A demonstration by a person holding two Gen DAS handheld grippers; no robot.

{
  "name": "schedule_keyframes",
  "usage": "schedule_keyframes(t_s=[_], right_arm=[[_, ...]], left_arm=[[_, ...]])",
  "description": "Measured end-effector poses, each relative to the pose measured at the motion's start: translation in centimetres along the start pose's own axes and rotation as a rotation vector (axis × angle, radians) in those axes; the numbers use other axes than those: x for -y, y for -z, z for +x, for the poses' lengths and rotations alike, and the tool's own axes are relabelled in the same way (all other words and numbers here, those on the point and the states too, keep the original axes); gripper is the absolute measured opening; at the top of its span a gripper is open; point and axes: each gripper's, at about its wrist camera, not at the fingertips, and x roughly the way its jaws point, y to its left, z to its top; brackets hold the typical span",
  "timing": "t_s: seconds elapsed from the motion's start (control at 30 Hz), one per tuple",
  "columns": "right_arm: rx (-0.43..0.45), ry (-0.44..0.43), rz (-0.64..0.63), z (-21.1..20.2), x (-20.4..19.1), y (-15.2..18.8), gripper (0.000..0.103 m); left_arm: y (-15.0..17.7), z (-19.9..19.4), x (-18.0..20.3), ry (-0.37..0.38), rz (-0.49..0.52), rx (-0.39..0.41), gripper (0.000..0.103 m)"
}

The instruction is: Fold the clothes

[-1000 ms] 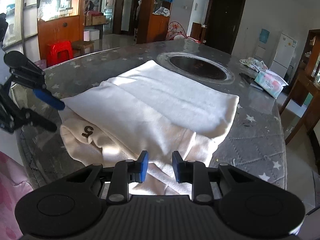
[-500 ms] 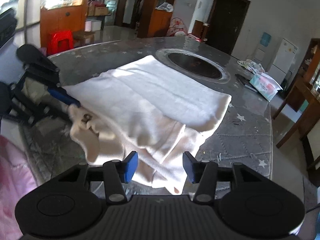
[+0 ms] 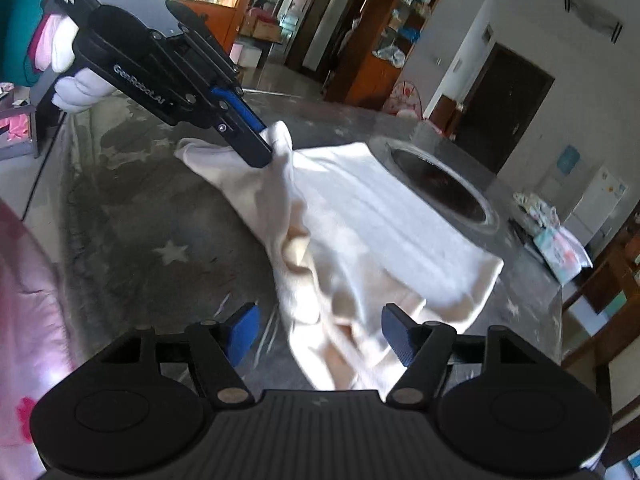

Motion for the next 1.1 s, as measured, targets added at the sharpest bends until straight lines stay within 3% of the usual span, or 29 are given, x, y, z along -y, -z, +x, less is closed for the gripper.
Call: schedule_keyframes(t_s=[0.27,0.43,0.57,0.83,1.03,1.1], right_arm=[[-0.037,-0.030,0.047,1.5,1.7,0.0,0.025],[-0.047,-0.047,0.075,1.4,2.1,-0.2,0.021],[-0.046,-0.045,0.072,1.2,2.0,-0.4,0.021],[-0.048,-0.032,0.084,1.3,1.9,-0.3,0.021],[-0.044,-0.021,0.098,1.3,1.8,-0.5,0.016],[-0.041,-0.016,0.104,1.3,1.8,-0.7,0.014]], left_arm=[[1.3,-0.2,0.4,0.008,0.015,-0.019,0.014],[3.2,-0.9,1.9,-0.021,0.098,-0.044,0.019],[4.7,-0.8,2.3,-0.071,0.146,-0.075,0.033],[6.2,-0.8,2.6,-0.088,0.260,-0.074,0.034],[6.4,-0.7,2.3,-0.054,0.284,-0.066,0.029],[6.3,-0.5,2.1,-0.040,0.267,-0.072,0.009]])
